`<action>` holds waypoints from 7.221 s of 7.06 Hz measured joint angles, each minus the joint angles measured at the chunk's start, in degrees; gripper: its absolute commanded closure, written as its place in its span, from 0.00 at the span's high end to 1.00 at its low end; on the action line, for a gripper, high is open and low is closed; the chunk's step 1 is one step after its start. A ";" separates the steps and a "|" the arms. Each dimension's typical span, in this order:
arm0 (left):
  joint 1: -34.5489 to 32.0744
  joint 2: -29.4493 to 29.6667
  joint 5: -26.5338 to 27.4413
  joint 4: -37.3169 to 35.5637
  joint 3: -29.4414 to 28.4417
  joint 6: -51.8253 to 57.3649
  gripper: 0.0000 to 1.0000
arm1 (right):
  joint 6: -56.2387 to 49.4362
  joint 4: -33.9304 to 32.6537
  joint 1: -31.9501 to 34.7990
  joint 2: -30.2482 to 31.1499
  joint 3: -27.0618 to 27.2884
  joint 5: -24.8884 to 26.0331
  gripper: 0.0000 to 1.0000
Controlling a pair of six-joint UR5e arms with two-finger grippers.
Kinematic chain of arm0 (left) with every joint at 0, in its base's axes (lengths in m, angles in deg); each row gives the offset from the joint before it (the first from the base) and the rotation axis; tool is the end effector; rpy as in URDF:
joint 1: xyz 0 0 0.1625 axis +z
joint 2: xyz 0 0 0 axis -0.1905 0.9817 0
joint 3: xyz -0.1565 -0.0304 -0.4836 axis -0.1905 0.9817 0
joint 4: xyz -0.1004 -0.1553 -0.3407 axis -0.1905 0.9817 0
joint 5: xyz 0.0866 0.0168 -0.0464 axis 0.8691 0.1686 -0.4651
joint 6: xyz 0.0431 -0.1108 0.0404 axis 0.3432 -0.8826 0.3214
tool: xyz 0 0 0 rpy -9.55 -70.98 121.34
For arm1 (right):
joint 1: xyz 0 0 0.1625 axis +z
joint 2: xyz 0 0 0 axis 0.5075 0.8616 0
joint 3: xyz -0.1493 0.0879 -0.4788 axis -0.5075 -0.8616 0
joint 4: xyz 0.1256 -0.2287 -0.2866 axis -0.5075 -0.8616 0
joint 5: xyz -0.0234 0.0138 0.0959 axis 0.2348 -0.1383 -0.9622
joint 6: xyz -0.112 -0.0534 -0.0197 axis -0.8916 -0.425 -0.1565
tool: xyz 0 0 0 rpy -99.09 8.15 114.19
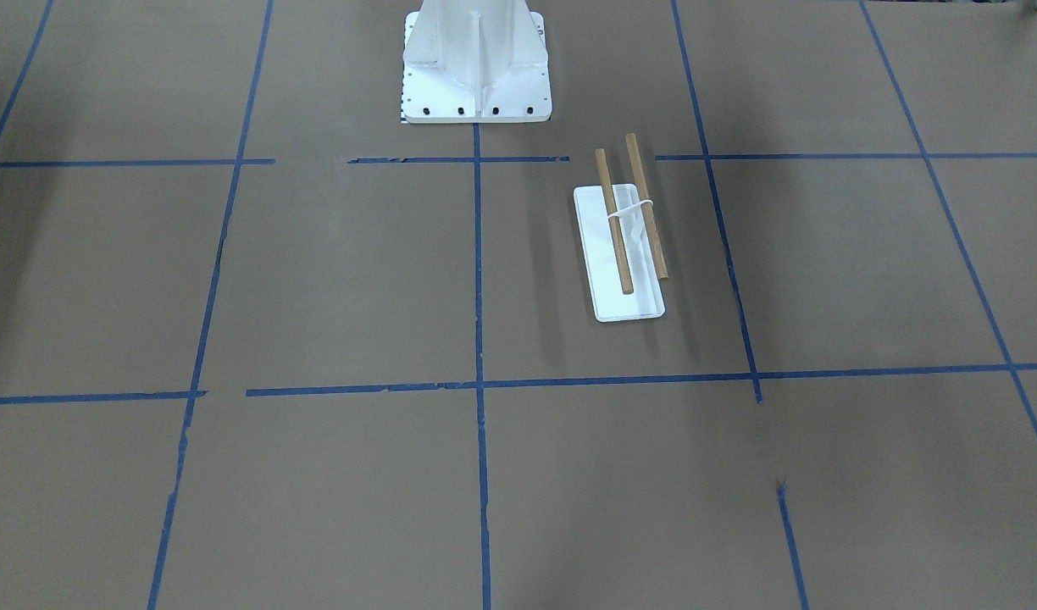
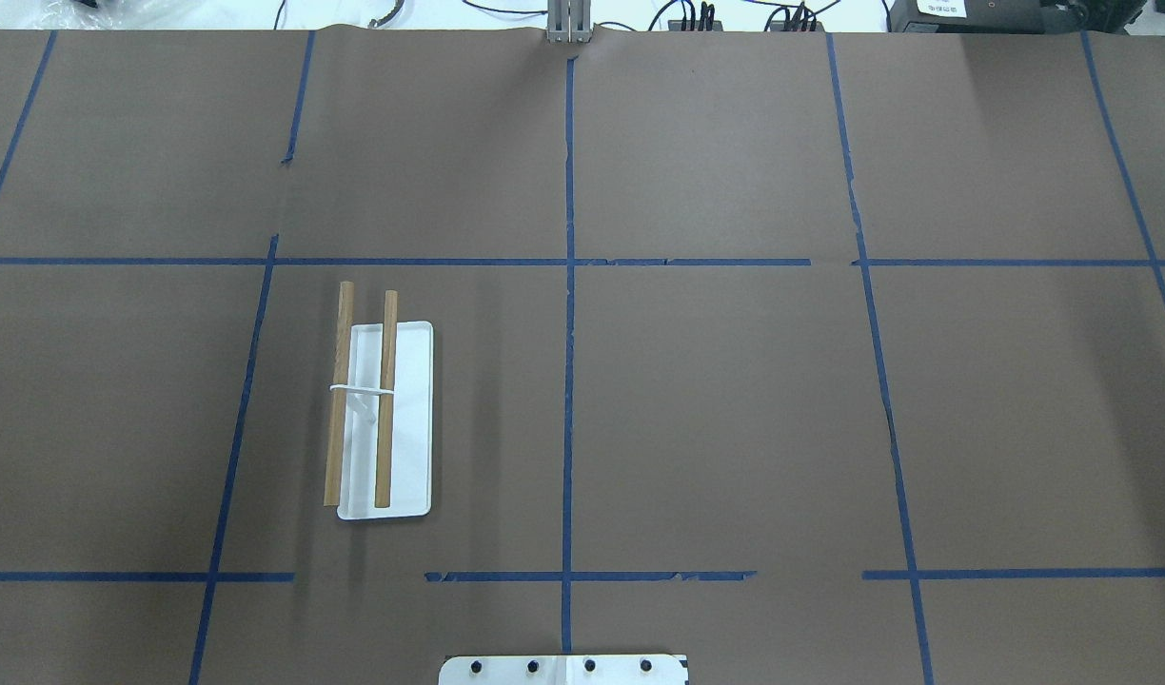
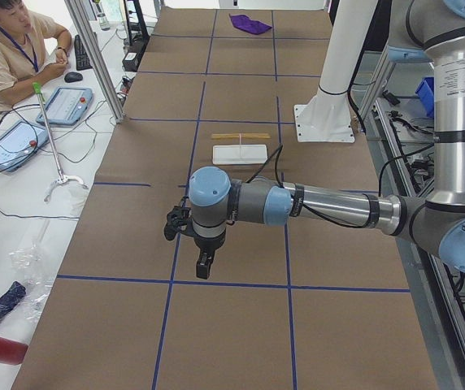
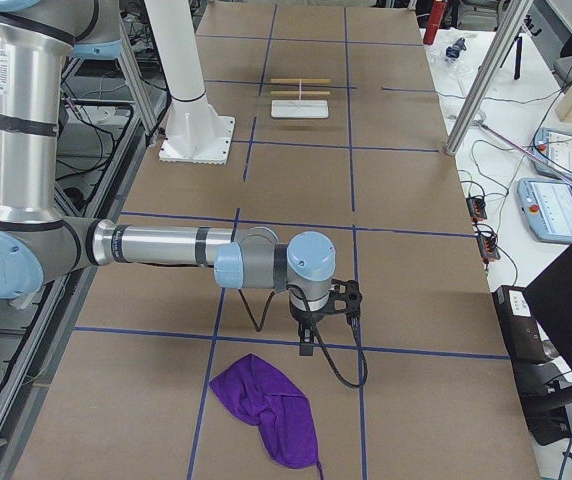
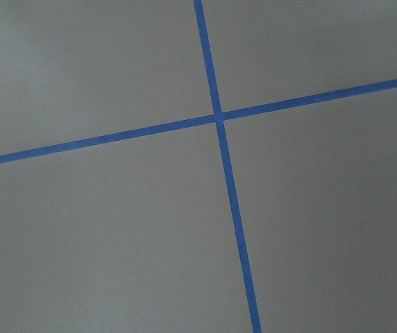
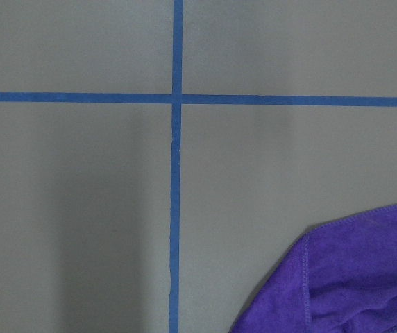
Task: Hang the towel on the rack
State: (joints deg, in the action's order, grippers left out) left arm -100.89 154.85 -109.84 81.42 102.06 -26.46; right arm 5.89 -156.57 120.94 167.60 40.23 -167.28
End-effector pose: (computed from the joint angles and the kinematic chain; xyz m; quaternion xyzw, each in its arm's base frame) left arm -0.0501 -0.4088 0.7038 0.0681 0.3476 0.0700 0.9325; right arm 0.0520 -0.3997 0.7527 0.0132 -0.3603 0.0066 0.9327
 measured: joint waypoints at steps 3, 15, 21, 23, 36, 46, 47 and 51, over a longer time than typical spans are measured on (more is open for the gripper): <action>-0.03 -0.11 -1.10 0.08 1.28 -0.11 1.00 | -0.81 2.98 0.00 0.01 0.19 0.20 1.00; 0.03 1.51 -1.49 42.17 -4.05 -0.56 1.00 | -8.83 40.01 -4.25 10.21 -10.83 -4.42 0.88; 0.00 1.55 -1.59 42.49 -3.78 -0.43 1.00 | -10.56 49.68 -10.45 10.95 -22.59 2.25 0.71; 0.01 1.55 -1.59 42.52 -3.78 -0.43 1.00 | -12.02 49.65 -11.04 11.08 -23.62 2.81 0.47; 0.76 1.88 -5.92 46.44 -5.24 -0.41 1.00 | -16.53 13.71 -5.76 8.06 14.62 -2.76 0.00; 32.41 37.12 1.11 21.58 0.45 -75.80 0.63 | 25.03 -7.17 -38.74 -37.33 24.89 16.83 0.00; 36.86 40.55 4.72 21.09 -0.40 -85.81 0.63 | 28.06 -3.94 -42.46 -37.48 25.40 20.80 0.00; 47.55 49.14 14.51 20.90 -7.95 -104.65 0.67 | 32.48 -1.18 -52.65 -42.06 27.49 32.31 0.00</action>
State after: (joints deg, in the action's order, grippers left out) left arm -53.34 203.99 -95.33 102.31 94.11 -131.11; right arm 38.36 -157.75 68.29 125.55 67.72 -134.97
